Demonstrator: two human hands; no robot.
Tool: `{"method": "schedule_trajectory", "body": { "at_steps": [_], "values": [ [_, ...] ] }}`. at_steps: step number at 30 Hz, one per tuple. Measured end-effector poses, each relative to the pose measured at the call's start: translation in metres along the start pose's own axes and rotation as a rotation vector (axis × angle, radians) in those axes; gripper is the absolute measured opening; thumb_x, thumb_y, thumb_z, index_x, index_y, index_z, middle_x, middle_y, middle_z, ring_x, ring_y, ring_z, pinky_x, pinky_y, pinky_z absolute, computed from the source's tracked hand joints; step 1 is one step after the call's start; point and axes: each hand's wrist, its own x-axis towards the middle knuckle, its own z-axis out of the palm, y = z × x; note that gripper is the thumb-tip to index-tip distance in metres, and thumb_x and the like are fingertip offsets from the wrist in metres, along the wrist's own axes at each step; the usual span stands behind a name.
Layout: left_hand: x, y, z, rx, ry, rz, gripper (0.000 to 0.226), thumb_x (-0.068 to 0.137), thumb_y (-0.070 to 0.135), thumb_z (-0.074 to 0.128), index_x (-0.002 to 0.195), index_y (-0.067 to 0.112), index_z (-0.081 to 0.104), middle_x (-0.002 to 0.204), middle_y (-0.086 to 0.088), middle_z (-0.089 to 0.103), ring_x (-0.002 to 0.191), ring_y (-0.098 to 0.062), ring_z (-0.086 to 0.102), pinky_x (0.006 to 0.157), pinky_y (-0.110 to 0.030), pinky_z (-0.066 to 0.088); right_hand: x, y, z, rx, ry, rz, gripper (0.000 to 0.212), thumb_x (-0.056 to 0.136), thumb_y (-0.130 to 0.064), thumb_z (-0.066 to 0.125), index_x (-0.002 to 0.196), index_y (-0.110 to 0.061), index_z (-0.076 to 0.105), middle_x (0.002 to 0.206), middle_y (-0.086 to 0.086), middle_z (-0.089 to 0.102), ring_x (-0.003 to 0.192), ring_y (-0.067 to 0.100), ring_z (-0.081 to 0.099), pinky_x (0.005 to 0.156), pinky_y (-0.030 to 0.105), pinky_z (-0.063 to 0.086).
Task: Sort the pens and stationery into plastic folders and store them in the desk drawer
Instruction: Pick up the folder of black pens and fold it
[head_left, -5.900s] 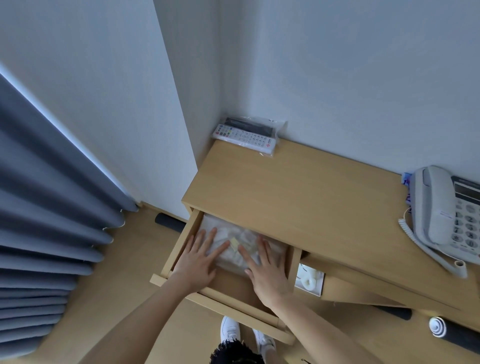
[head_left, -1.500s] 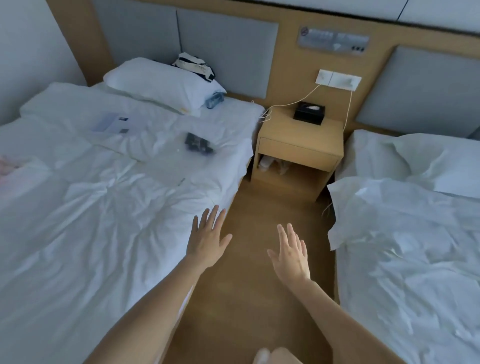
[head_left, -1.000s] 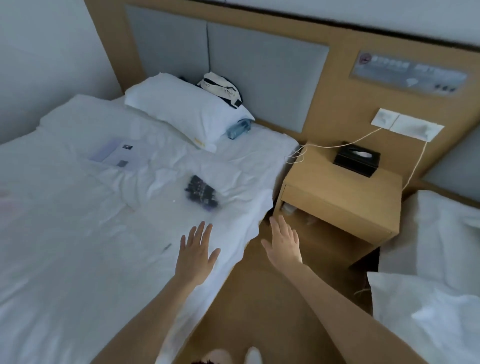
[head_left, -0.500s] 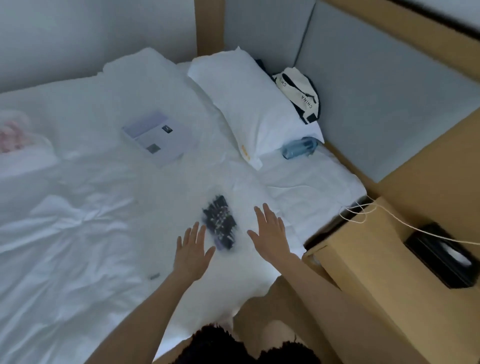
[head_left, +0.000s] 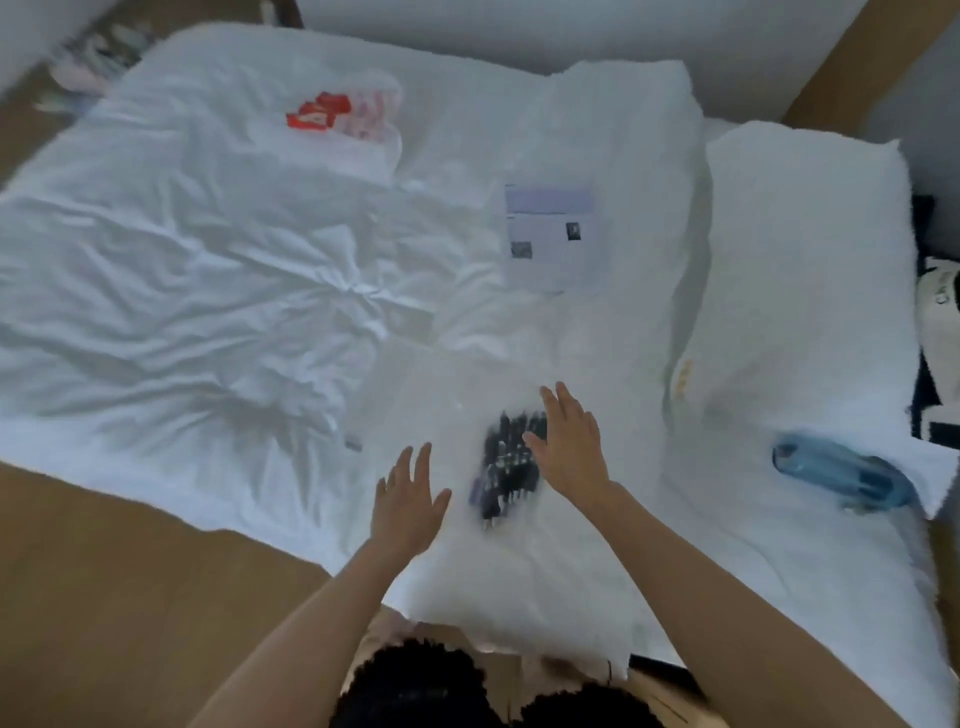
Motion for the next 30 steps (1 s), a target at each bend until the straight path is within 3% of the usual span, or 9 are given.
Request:
{"method": "schedule_trajectory", "body": {
  "at_steps": [3,11,13,16,19,21,23,28,30],
  "values": [
    [-0.017,0.016,0.025,-0.183,0.031,-0.171,0.068,0.099,0.043,0.036,0.151,0.019,-0.001,0.158,-0.006,0.003,0.135,-0.026,0.036,0.11,-0.038,0.032,0.021,0.017,0.006,-0.011,-0.016,-0.086,0.064,0.099,-0.034,0.043,0.15,-0.014,0.011,0.159,0.008,0.006,0.145,0.024,0.013,0.117,0.039,0.013],
    [-0.025,0.032,0.085,-0.248,0.106,-0.316,0.07,0.098,0.046,0.036,0.151,0.02,-0.003,0.156,-0.005,0.009,0.118,-0.022,0.054,0.096,-0.032,0.046,0.074,0.037,0.049,0.027,-0.058,-0.239,0.066,0.097,-0.033,0.048,0.149,-0.009,0.016,0.157,0.013,0.014,0.144,0.026,0.016,0.117,0.041,0.018],
    [-0.022,0.034,0.096,-0.333,0.126,-0.383,0.07,0.098,0.043,0.038,0.151,0.017,-0.001,0.152,-0.006,0.02,0.114,-0.021,0.057,0.094,-0.028,0.046,0.087,0.037,0.058,0.036,-0.058,-0.279,0.067,0.096,-0.033,0.049,0.148,-0.007,0.017,0.156,0.014,0.017,0.144,0.027,0.018,0.116,0.042,0.02],
    [-0.014,0.039,0.108,-0.705,0.15,-0.471,0.073,0.097,0.03,0.05,0.15,0.012,0.003,0.144,-0.006,0.04,0.117,-0.021,0.054,0.097,-0.03,0.044,0.102,0.036,0.068,0.047,-0.071,-0.283,0.07,0.096,-0.035,0.05,0.148,-0.004,0.016,0.154,0.015,0.024,0.141,0.028,0.024,0.115,0.042,0.023],
    [-0.007,0.043,0.112,-0.952,0.138,-0.558,0.076,0.094,0.02,0.056,0.15,0.013,0.005,0.138,-0.005,0.049,0.107,-0.015,0.056,0.076,-0.017,0.047,0.11,0.037,0.074,0.07,-0.119,-0.212,0.071,0.095,-0.037,0.05,0.148,-0.006,0.016,0.148,0.015,0.035,0.136,0.03,0.033,0.111,0.045,0.028],
    [-0.004,0.045,0.114,-1.005,0.132,-0.591,0.072,0.095,0.018,0.055,0.15,0.014,0.009,0.133,-0.003,0.054,0.099,-0.01,0.054,0.059,-0.008,0.044,0.111,0.039,0.077,0.071,-0.131,-0.208,0.068,0.096,-0.037,0.048,0.148,-0.006,0.018,0.147,0.014,0.037,0.135,0.03,0.035,0.111,0.043,0.03],
    [-0.001,0.047,0.113,-1.029,0.131,-0.617,0.067,0.095,0.017,0.055,0.15,0.014,0.015,0.128,-0.002,0.057,0.097,-0.009,0.053,0.053,-0.005,0.042,0.112,0.042,0.077,0.064,-0.115,-0.227,0.064,0.096,-0.034,0.049,0.147,-0.007,0.021,0.146,0.015,0.037,0.134,0.03,0.037,0.11,0.042,0.032],
    [0.004,0.046,0.11,-1.016,0.156,-0.639,0.061,0.094,0.017,0.056,0.147,0.011,0.027,0.115,-0.001,0.062,0.094,-0.009,0.053,0.06,-0.009,0.041,0.117,0.049,0.071,0.028,-0.15,-0.184,0.067,0.095,-0.033,0.051,0.147,-0.005,0.019,0.149,0.014,0.03,0.137,0.029,0.031,0.109,0.043,0.031],
    [0.005,0.046,0.108,-1.027,0.17,-0.639,0.06,0.094,0.017,0.057,0.146,0.011,0.028,0.105,0.002,0.06,0.091,-0.01,0.054,0.055,-0.008,0.04,0.118,0.051,0.07,0.003,-0.175,-0.171,0.068,0.094,-0.033,0.053,0.147,-0.006,0.019,0.15,0.013,0.029,0.137,0.029,0.03,0.108,0.044,0.032]
  ]
}}
